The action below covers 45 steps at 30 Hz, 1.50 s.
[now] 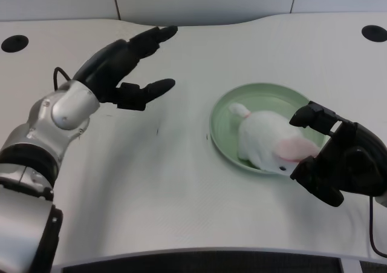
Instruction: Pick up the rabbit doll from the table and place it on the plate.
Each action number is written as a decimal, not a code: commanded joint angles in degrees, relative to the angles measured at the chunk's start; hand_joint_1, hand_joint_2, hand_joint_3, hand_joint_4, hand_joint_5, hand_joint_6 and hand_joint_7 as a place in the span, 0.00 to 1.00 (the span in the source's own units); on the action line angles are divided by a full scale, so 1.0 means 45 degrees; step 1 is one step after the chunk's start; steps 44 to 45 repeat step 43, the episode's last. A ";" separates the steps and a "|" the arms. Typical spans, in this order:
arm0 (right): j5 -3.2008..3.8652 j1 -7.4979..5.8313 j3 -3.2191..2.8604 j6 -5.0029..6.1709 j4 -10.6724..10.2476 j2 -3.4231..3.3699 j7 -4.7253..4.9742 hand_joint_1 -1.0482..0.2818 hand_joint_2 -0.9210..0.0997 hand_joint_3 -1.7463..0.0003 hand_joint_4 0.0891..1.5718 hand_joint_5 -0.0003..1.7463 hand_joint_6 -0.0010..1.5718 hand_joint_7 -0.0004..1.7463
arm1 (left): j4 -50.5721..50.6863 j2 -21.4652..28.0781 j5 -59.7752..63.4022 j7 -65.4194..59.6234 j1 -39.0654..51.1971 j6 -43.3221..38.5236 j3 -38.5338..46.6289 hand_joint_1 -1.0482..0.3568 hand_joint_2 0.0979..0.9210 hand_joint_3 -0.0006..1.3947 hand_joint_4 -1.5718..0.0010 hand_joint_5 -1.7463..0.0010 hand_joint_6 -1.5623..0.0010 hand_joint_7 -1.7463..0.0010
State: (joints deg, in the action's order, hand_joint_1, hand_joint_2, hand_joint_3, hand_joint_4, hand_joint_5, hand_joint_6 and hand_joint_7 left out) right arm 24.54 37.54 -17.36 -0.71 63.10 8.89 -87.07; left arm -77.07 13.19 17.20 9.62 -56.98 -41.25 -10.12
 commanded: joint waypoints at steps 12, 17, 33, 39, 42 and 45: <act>-0.0253 0.0108 0.0058 -0.0315 0.0296 0.0648 0.0279 0.37 0.03 1.00 0.65 1.00 0.57 0.79 | 0.1546 0.0601 -0.4923 0.6765 0.3887 -0.0765 0.3951 0.09 1.00 0.49 0.68 0.93 0.71 0.98; -0.0328 0.0164 0.0073 -0.0362 0.0515 0.0753 0.0369 0.39 0.03 1.00 0.65 1.00 0.59 0.80 | 0.1599 0.0486 -0.4698 0.6349 0.4804 -0.1013 0.3894 0.10 1.00 0.49 0.69 0.94 0.72 0.99; -0.0323 0.0161 0.0037 -0.0421 0.0701 0.0790 0.0876 0.41 0.04 1.00 0.67 1.00 0.56 0.85 | 0.0860 0.0142 -0.3879 0.4718 0.4609 -0.0056 0.3790 0.11 1.00 0.47 0.61 0.94 0.66 0.98; -0.0328 0.0096 0.0045 -0.0377 0.0672 0.0824 0.0801 0.40 0.04 1.00 0.68 1.00 0.58 0.82 | 0.0892 0.0093 -0.3770 0.4625 0.4679 -0.0145 0.3770 0.10 1.00 0.46 0.60 0.94 0.65 0.98; -0.0332 0.0117 0.0036 -0.0354 0.0731 0.0837 0.0769 0.39 0.04 1.00 0.67 1.00 0.58 0.82 | 0.0876 0.0094 -0.3718 0.4541 0.4647 -0.0128 0.3754 0.10 1.00 0.46 0.60 0.95 0.64 0.98; -0.0330 0.0145 0.0026 -0.0360 0.0767 0.0841 0.0762 0.39 0.04 1.00 0.67 1.00 0.58 0.83 | 0.0874 0.0098 -0.3688 0.4474 0.4629 -0.0132 0.3747 0.10 1.00 0.45 0.59 0.95 0.64 0.98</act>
